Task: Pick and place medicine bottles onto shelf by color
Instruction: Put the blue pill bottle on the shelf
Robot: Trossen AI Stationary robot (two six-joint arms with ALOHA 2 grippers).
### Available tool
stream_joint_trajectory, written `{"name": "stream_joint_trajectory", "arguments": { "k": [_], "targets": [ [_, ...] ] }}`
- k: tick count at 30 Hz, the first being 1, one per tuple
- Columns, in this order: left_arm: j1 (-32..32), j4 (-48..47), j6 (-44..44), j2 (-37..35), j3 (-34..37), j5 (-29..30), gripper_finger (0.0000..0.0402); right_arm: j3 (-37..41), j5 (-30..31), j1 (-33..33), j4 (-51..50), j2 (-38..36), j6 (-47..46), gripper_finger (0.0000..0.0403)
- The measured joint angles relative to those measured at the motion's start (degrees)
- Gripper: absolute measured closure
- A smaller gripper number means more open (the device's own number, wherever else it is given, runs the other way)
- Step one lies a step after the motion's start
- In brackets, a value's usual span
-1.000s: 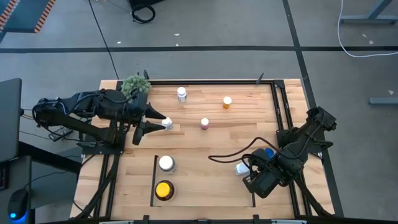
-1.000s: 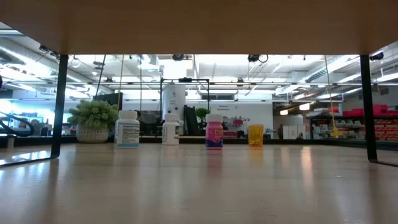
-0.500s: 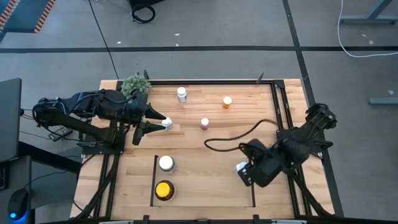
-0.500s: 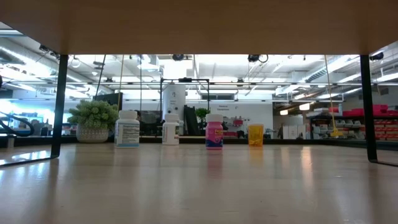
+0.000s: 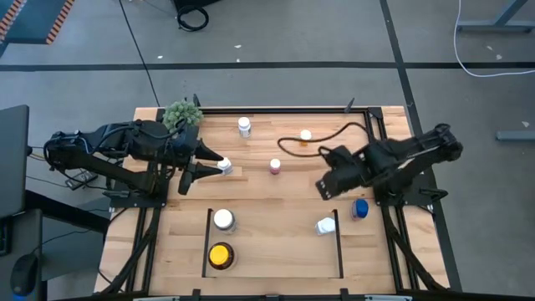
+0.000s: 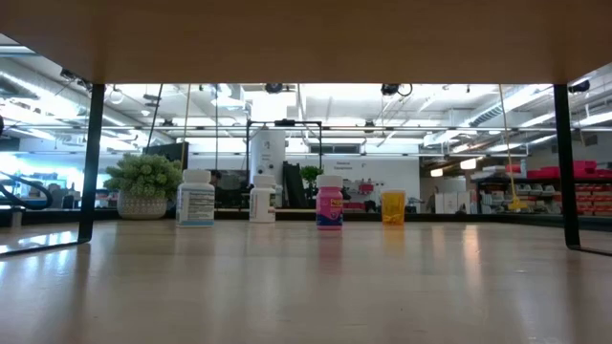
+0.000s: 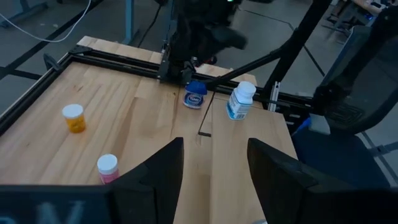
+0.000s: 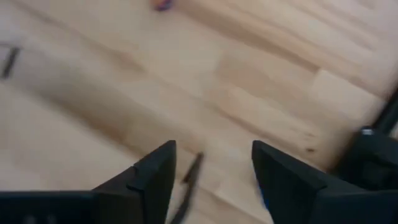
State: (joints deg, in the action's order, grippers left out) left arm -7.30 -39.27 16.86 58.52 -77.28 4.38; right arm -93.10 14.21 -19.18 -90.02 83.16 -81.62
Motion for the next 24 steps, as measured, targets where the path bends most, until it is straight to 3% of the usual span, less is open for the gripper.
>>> {"name": "stream_joint_trajectory", "arguments": {
  "k": [5, 10, 17, 24],
  "targets": [
    [-0.01, -0.02, 0.54, 0.0, 0.02, 0.24, 0.022, 10.54, -0.5, 1.62, -0.06, -8.97, -1.71, 0.0133],
    [-0.01, 0.07, 0.79, 0.0, 0.02, 3.67, 0.0223, 22.69, -5.97, -0.6, 1.96, -15.81, -9.39, 0.011],
    [-0.01, 1.77, 2.55, 0.02, 0.04, 6.12, 0.0223, 35.03, -15.08, -4.59, 11.59, -16.58, -14.74, 0.0109],
    [0.01, 2.08, 6.23, 0.02, 0.04, 7.21, 0.0225, 40.57, -19.0, -9.54, 11.83, -16.53, -17.93, 0.0109]
  ]
}}
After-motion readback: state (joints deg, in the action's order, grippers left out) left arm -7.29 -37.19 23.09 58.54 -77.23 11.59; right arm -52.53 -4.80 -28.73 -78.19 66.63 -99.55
